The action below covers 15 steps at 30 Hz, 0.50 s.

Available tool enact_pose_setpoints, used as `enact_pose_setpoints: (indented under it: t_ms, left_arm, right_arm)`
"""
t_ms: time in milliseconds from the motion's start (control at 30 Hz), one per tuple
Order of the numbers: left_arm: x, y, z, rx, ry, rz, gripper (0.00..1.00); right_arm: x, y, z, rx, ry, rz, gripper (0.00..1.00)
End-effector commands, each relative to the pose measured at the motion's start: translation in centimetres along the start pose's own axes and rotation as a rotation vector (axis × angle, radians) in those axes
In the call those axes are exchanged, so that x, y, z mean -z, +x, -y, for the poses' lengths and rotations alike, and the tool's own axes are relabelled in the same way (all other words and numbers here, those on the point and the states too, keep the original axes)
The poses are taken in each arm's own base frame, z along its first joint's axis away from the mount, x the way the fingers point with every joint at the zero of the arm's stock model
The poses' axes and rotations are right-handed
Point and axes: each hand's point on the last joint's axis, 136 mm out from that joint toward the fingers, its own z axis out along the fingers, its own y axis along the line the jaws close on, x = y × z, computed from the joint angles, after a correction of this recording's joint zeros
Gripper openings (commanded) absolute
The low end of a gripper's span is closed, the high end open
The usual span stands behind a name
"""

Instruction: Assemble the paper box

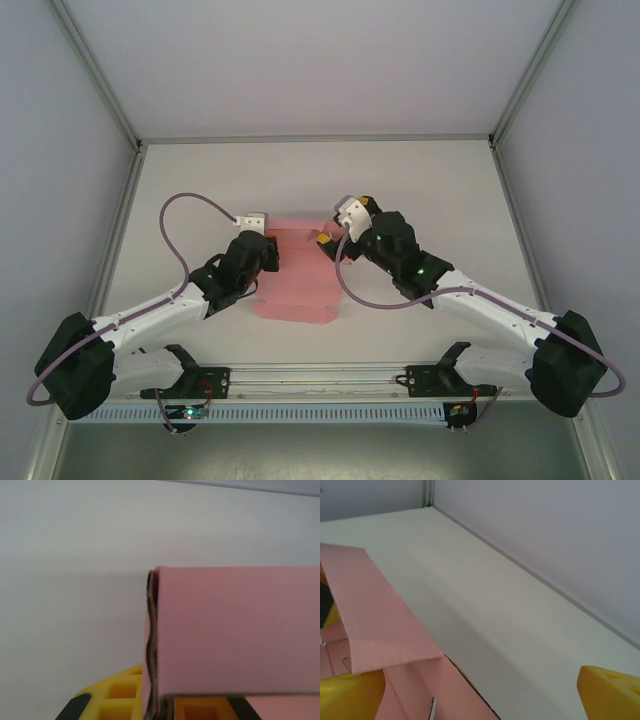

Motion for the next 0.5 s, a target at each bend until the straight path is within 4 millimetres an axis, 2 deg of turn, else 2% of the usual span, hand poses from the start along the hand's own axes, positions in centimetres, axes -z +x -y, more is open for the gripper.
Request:
enact_pose_setpoints:
  t_ms: [0,200,333,467]
  left_arm:
    - [0.3,-0.5,2.2,0.031,0.105,0.013,0.0]
    - [0.4,-0.1,2.3,0.053,0.114,0.003,0.0]
    - [0.6,-0.2,1.9,0.075,0.091,0.009,0.0]
    - [0.7,0.0,1.0,0.087,0.048,0.006,0.0]
  right_arm:
    - [-0.4,-2.5,0.5,-0.081,0.023,0.147,0.98]
    - [-0.5,-2.8,2.0,-0.167,0.146,0.217,0.98]
    - [0.3,-2.7,2.1,-0.175,0.165,0.209,0.98]
    - [1.6,-1.6,2.5,-0.204,0.182,0.147,0.98]
